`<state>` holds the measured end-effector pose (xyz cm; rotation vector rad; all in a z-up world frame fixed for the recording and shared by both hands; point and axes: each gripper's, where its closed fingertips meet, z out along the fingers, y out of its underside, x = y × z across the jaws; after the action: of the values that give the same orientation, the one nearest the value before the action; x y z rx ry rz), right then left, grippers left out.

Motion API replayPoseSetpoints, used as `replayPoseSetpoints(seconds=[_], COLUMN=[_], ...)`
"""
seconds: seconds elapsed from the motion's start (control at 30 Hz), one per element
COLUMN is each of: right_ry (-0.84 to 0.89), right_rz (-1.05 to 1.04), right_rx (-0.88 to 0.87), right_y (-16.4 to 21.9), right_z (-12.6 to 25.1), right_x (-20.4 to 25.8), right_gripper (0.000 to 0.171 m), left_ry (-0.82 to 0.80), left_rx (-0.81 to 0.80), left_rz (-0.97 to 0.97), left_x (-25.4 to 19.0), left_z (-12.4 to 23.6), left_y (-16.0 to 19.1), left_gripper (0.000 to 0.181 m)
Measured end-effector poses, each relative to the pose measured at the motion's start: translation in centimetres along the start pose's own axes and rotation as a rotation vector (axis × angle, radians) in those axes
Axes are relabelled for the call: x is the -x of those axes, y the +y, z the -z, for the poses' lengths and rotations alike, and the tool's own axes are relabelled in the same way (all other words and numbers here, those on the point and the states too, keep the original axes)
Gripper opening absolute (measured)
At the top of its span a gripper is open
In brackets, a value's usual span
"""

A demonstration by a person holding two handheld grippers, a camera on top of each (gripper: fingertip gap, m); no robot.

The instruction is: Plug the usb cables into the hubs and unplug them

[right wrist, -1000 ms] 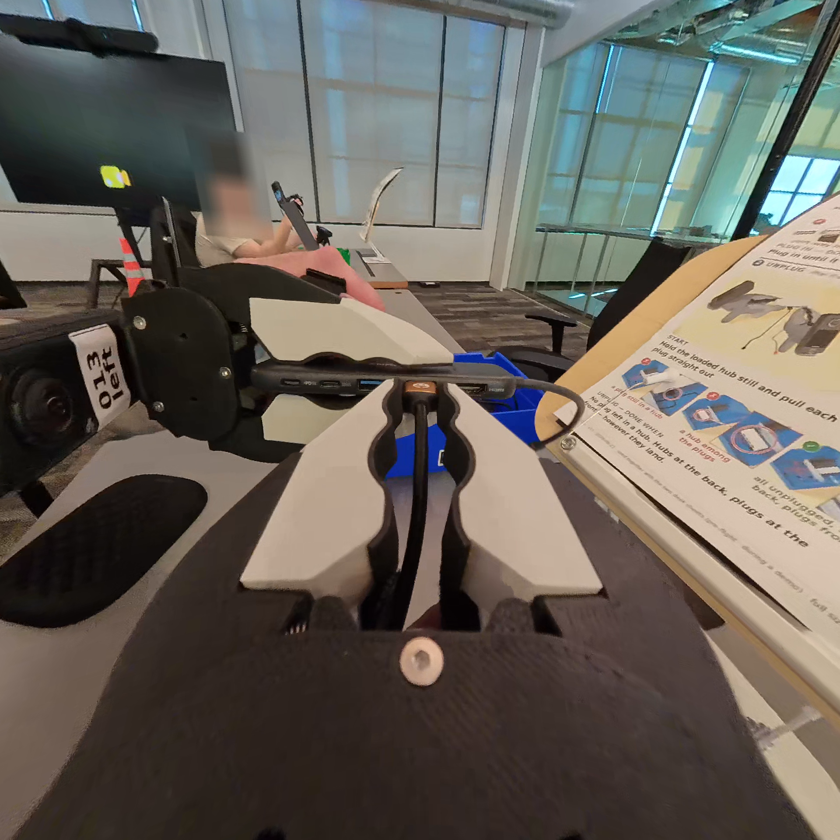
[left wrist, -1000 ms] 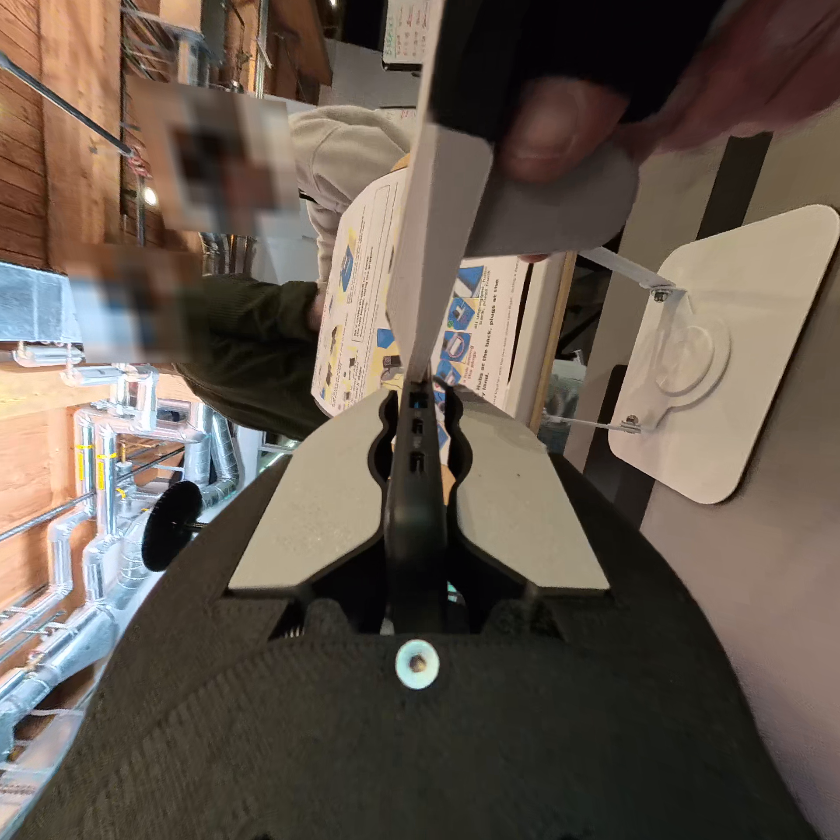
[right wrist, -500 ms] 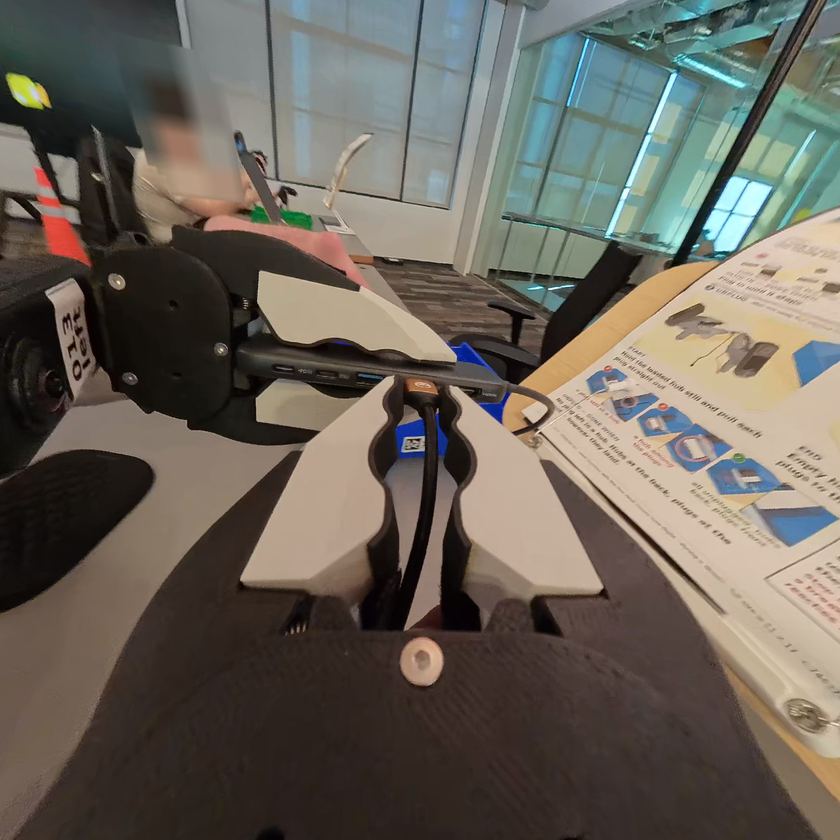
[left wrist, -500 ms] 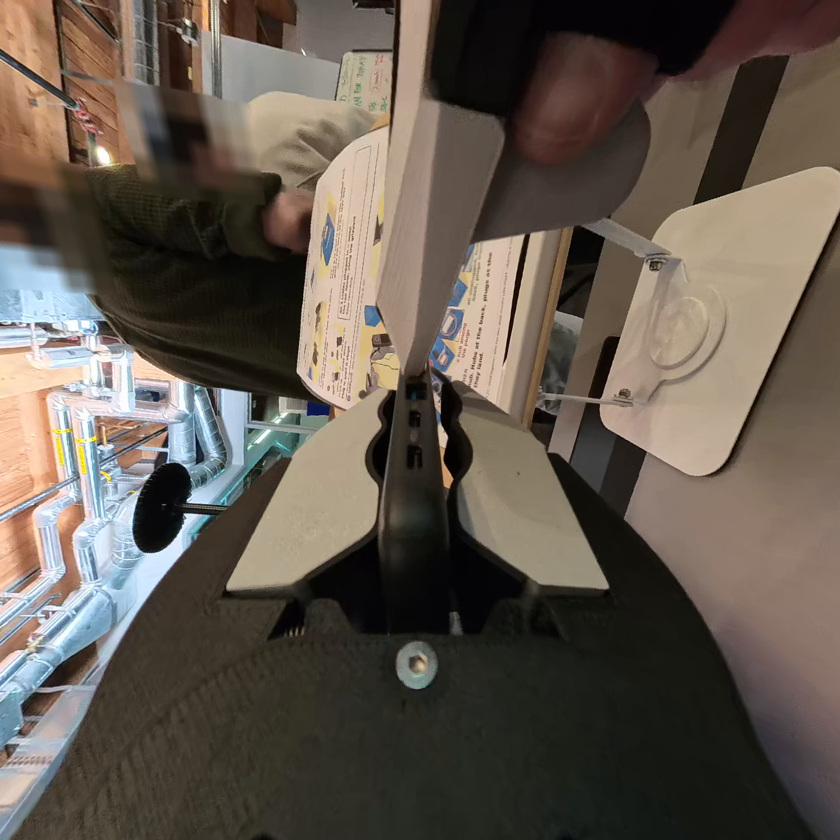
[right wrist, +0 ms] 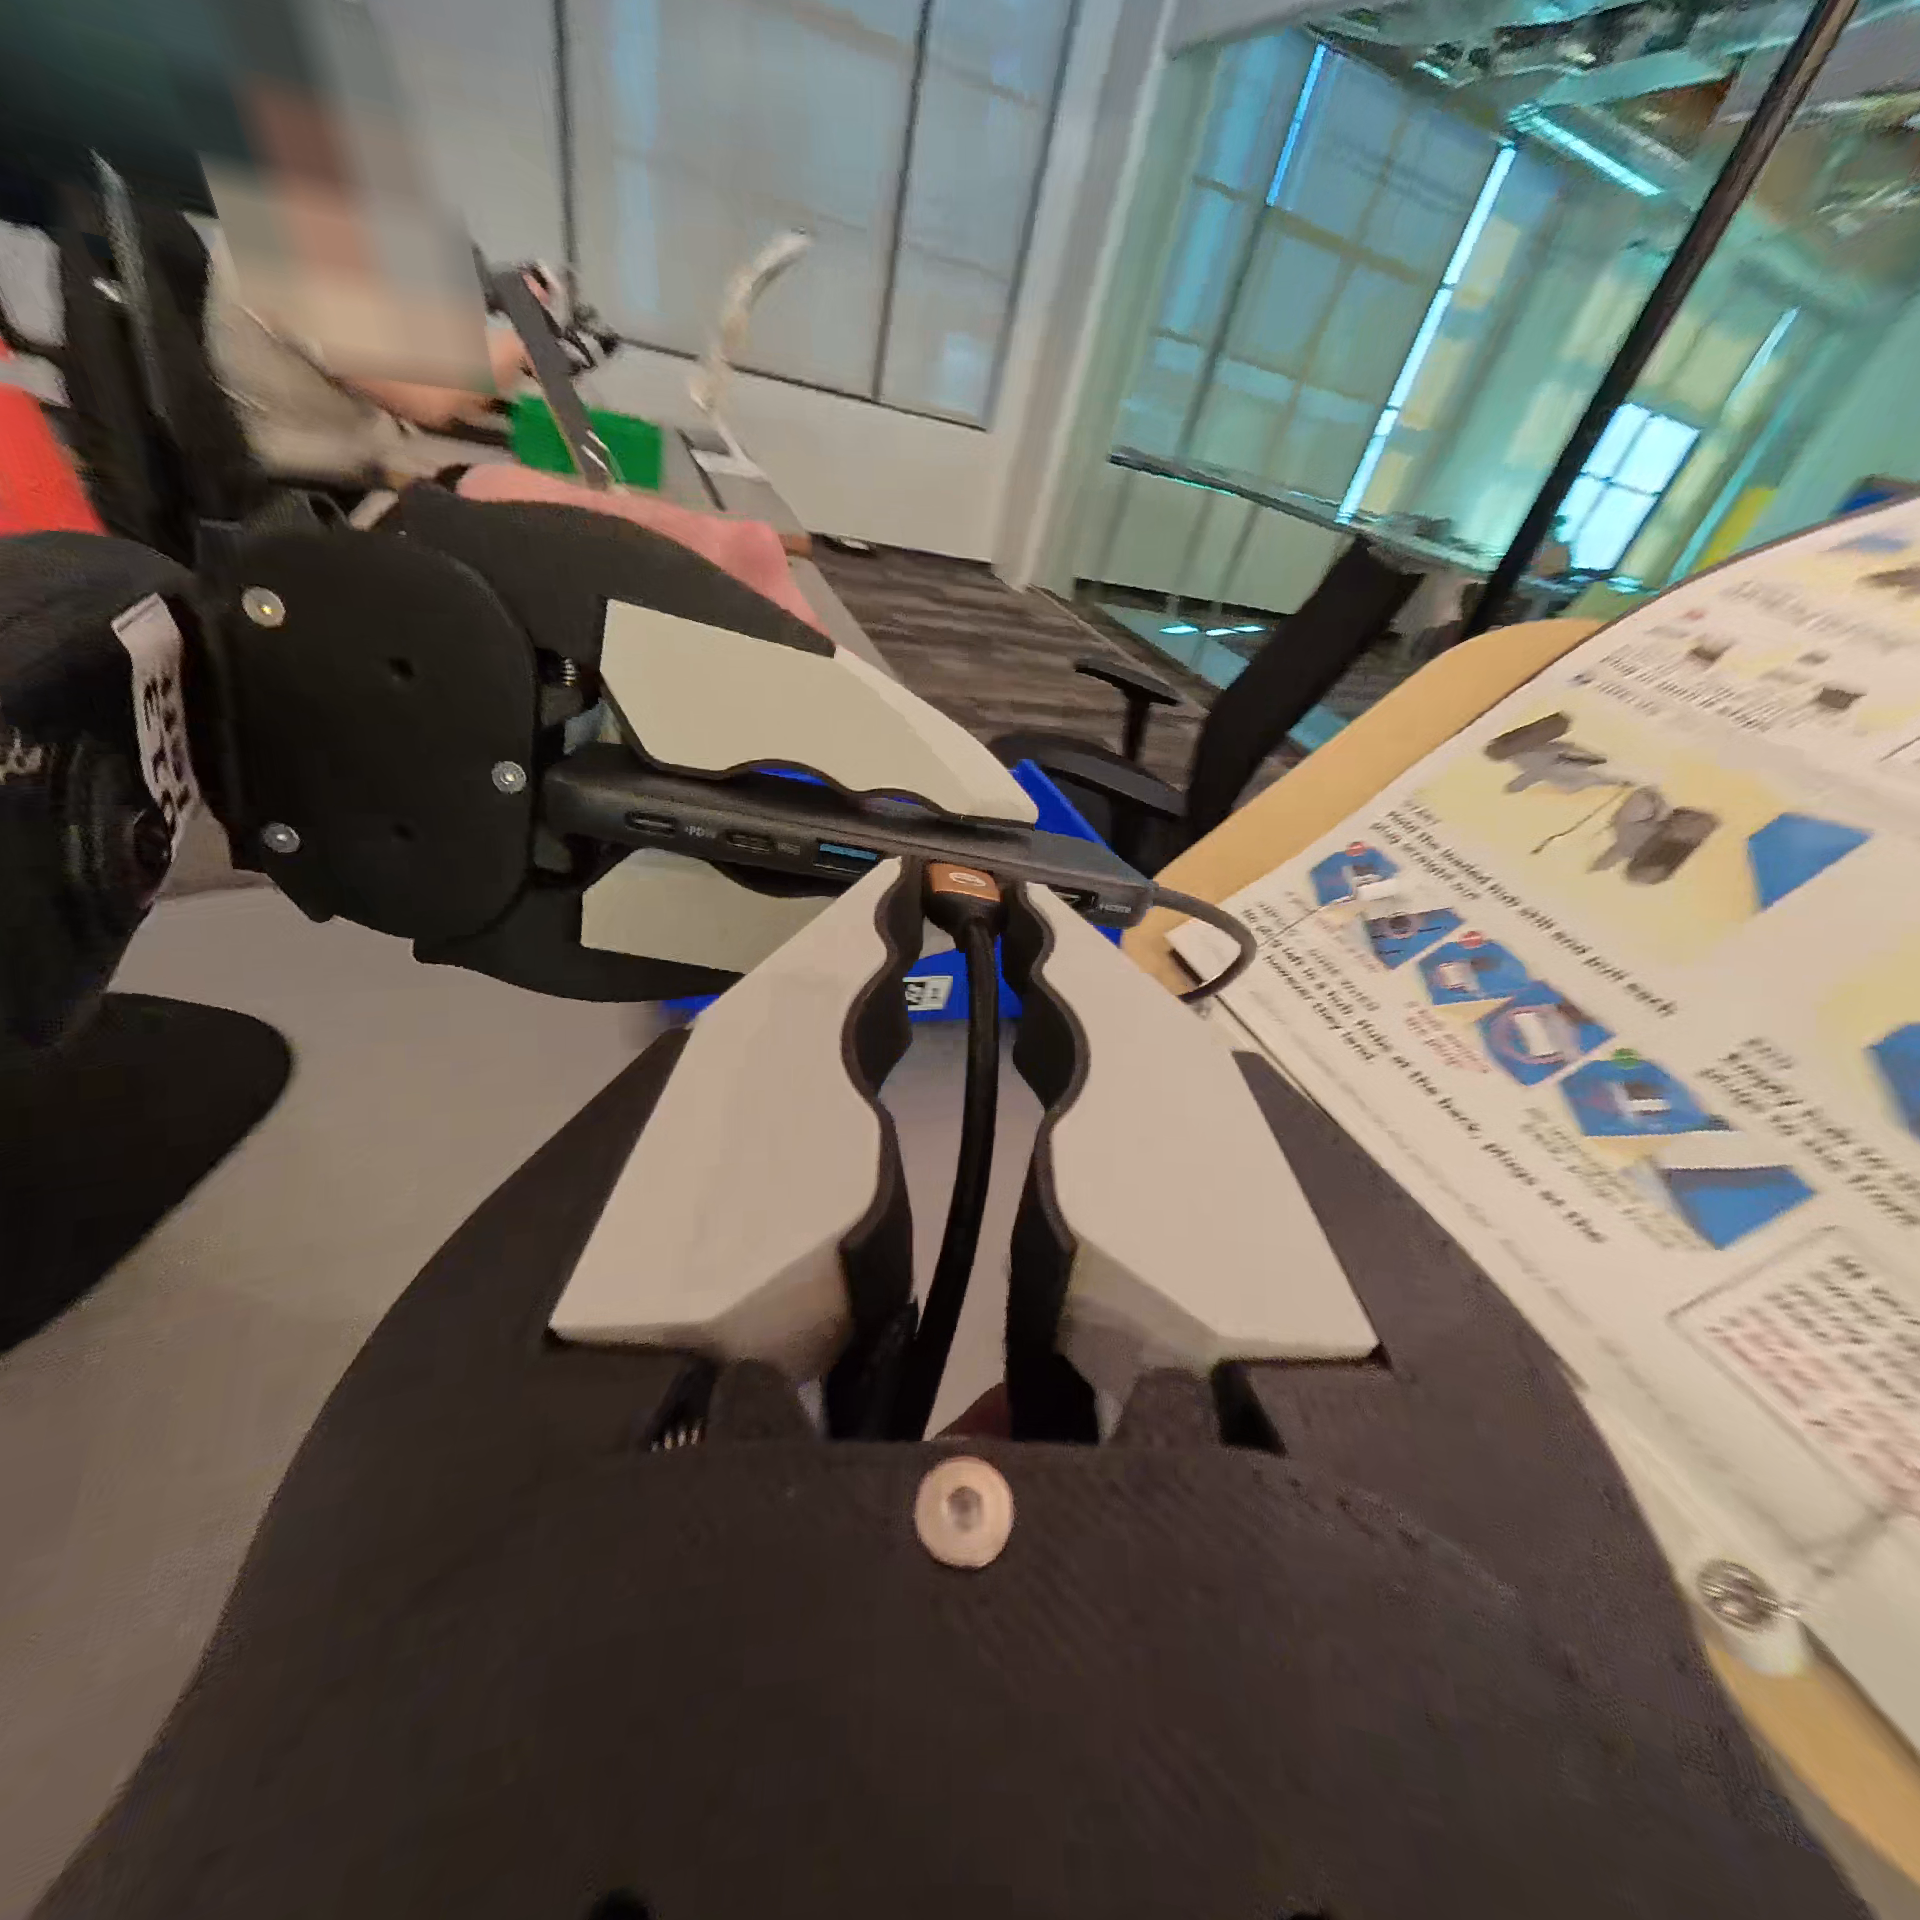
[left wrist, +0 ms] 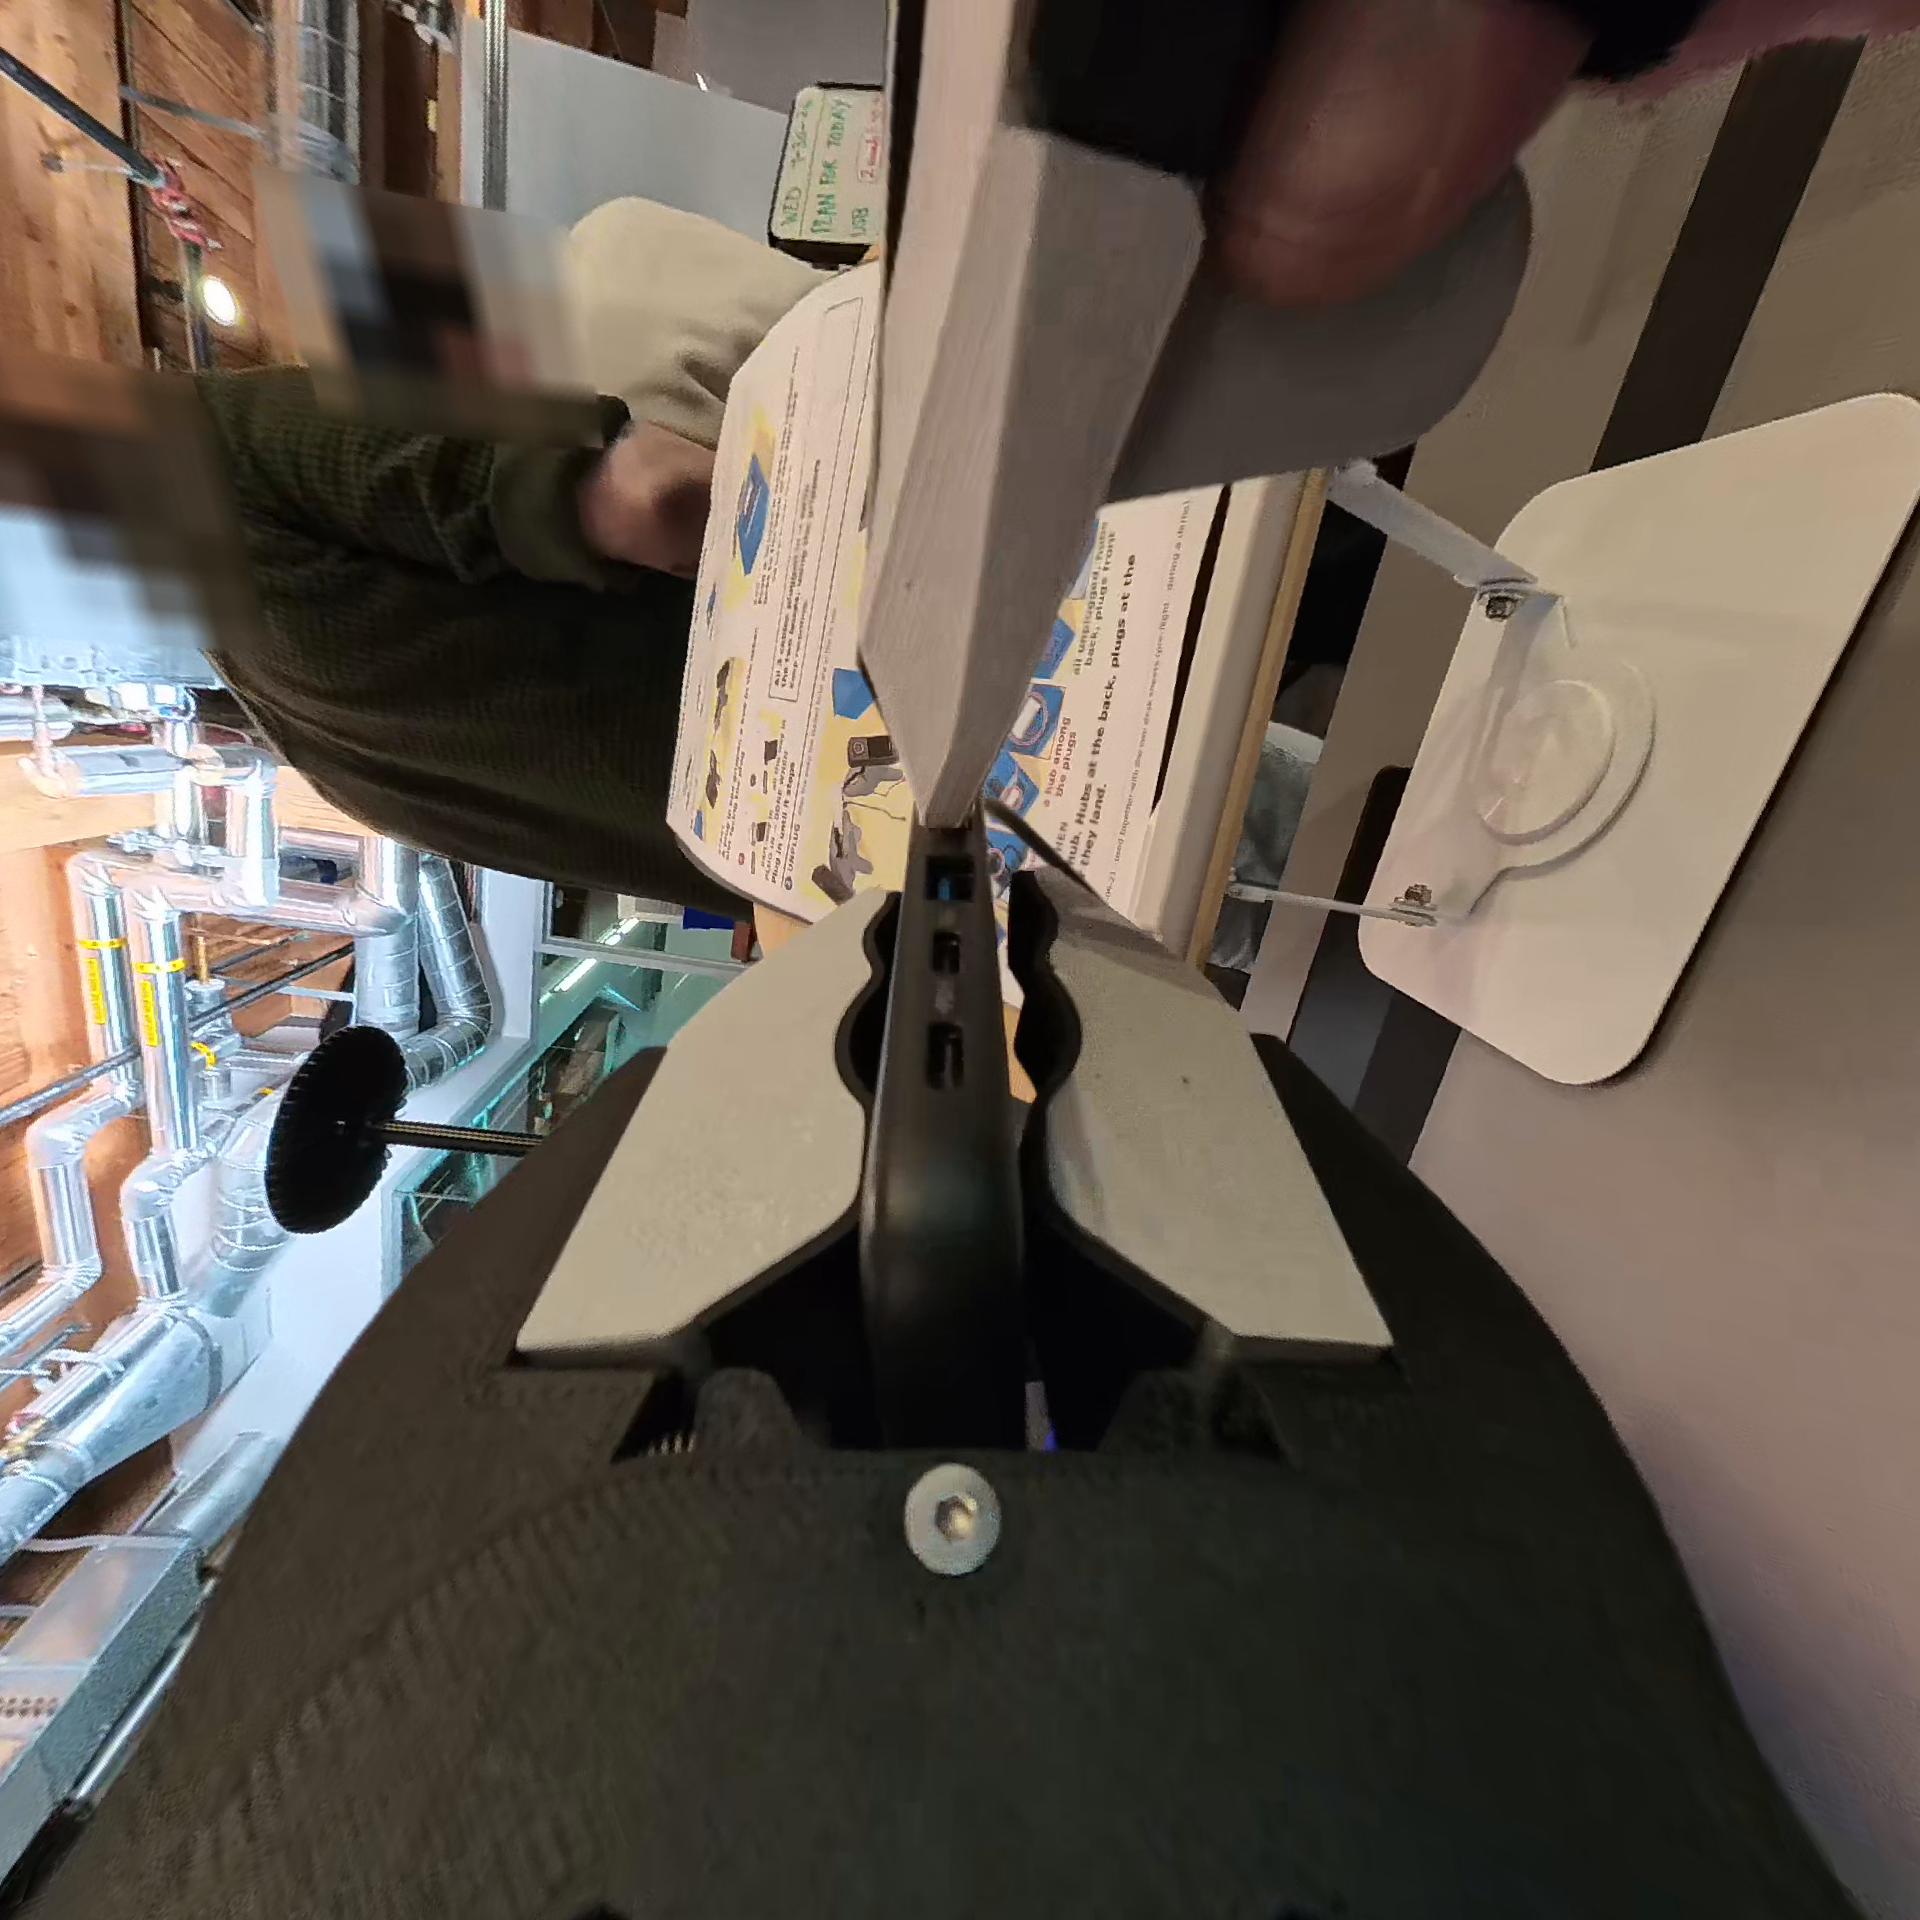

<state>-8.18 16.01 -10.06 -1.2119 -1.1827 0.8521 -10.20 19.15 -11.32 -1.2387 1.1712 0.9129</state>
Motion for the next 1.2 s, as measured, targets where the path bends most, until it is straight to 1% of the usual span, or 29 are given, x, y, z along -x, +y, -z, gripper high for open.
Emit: replayPoseSetpoints(seconds=[0.03,0.07,0.17,0.2,0.27,0.3,0.33,0.47,0.5,0.57,0.63,0.7,0.77,0.87,0.97,1.03,1.07,1.2], right_ry=[0.020,0.015,-0.112,-0.147,-0.190,-0.178,-0.131,-0.081,-0.073,-0.070,-0.041,-0.036,-0.019,-0.006,0.014,0.031,0.040,0.120], right_rz=[0.020,-0.003,-0.194,-0.237,-0.339,-0.335,-0.278,-0.176,-0.174,-0.189,-0.156,-0.167,-0.151,-0.148,-0.130,-0.120,-0.111,-0.076], right_rx=[0.004,-0.015,-0.115,-0.123,-0.210,-0.195,-0.138,-0.098,-0.112,-0.153,-0.129,-0.154,-0.152,-0.167,-0.148,-0.149,-0.151,-0.170], right_y=[-0.3,-0.6,-0.8,-0.6,-1.3,-0.9,-0.1,-0.3,-0.6,-1.2,-1.0,-1.4,-1.5,-2.1,-2.1,-2.2,-2.4,-3.7], right_z=[0.0,0.0,0.5,0.6,1.7,2.1,1.9,2.2,2.6,3.3,3.8,4.5,5.0,5.5,5.3,5.4,5.5,6.9], right_x=[0.0,0.1,0.1,0.1,-0.8,-1.2,-1.6,-1.5,-1.8,-2.2,-2.7,-3.0,-3.3,-3.4,-3.5,-3.7,-3.8,-4.6], right_gripper=[0.012,0.012,0.012,0.013,0.012,0.012,0.013,0.013,0.012,0.013,0.013,0.013,0.013,0.013,0.013,0.013,0.013,0.013], left_ry=[-0.006,-0.017,-0.021,-0.013,-0.021,-0.017,-0.018,-0.034,-0.042,-0.036,-0.079,-0.105,-0.107,-0.133,-0.166,-0.162,-0.157,-0.168], left_rx=[0.001,-0.006,-0.006,-0.017,0.011,0.005,0.003,0.004,0.009,-0.037,-0.040,-0.073,-0.109,-0.130,-0.135,-0.126,-0.134,-0.134], left_rz=[0.006,0.014,0.025,0.032,0.021,0.038,0.042,0.078,0.091,0.121,0.158,0.199,0.210,0.252,0.314,0.304,0.333,0.365], left_x=[0.2,0.4,0.7,0.5,0.2,0.1,0.0,0.4,0.7,1.0,2.0,2.7,2.9,3.0,2.8,2.8,3.0,3.8], left_z=[0.0,0.1,0.3,0.4,0.4,0.4,0.4,0.4,0.4,0.4,0.1,-0.2,-0.7,-0.9,-0.7,-0.9,-0.8,-0.4], left_y=[0.1,0.1,0.0,-0.2,0.5,0.8,1.0,1.2,1.5,1.4,1.5,1.1,0.6,0.8,2.1,2.9,3.2,4.3], left_gripper=[0.021,0.021,0.021,0.021,0.020,0.020,0.019,0.019,0.019,0.019,0.020,0.019,0.019,0.019,0.019,0.019,0.019,0.019])
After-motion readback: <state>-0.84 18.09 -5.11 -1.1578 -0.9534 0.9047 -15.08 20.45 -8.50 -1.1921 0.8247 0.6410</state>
